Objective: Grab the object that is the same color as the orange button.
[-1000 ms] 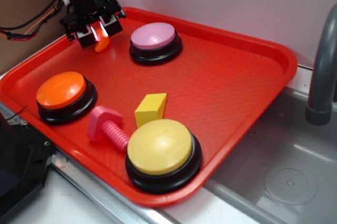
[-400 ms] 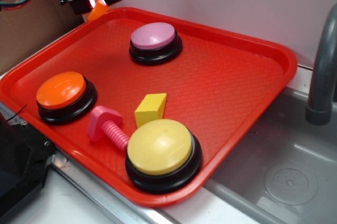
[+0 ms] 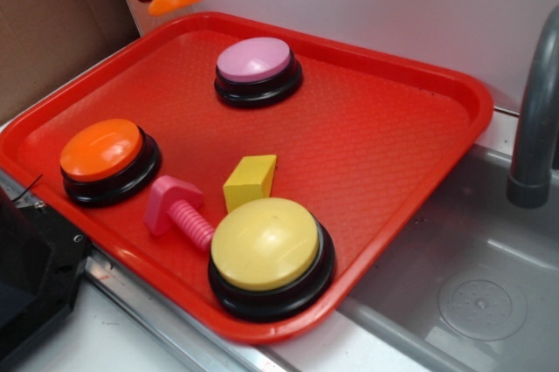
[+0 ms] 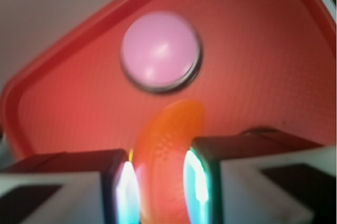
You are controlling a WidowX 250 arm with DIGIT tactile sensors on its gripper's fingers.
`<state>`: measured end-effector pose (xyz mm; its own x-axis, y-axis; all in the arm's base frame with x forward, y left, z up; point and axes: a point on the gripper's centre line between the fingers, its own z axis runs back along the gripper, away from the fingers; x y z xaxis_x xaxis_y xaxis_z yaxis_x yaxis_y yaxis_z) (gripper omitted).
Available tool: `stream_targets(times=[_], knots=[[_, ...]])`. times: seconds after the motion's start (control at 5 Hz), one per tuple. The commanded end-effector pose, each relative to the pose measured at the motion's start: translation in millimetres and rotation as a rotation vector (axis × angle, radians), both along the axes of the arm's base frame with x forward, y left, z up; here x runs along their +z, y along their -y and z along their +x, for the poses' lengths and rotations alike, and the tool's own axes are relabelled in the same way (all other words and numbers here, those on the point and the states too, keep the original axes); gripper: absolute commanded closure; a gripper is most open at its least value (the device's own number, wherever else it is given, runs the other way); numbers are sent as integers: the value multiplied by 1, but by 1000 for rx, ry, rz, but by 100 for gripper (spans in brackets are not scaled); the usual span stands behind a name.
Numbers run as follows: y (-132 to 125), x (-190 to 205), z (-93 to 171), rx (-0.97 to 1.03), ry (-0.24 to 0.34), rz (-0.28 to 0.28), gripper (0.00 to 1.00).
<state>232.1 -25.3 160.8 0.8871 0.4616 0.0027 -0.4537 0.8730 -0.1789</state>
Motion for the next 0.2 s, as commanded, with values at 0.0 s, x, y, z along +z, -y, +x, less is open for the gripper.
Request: stream_targets(times=[0.0], knots=[[-12,28,-19,-149,50,-5,100]])
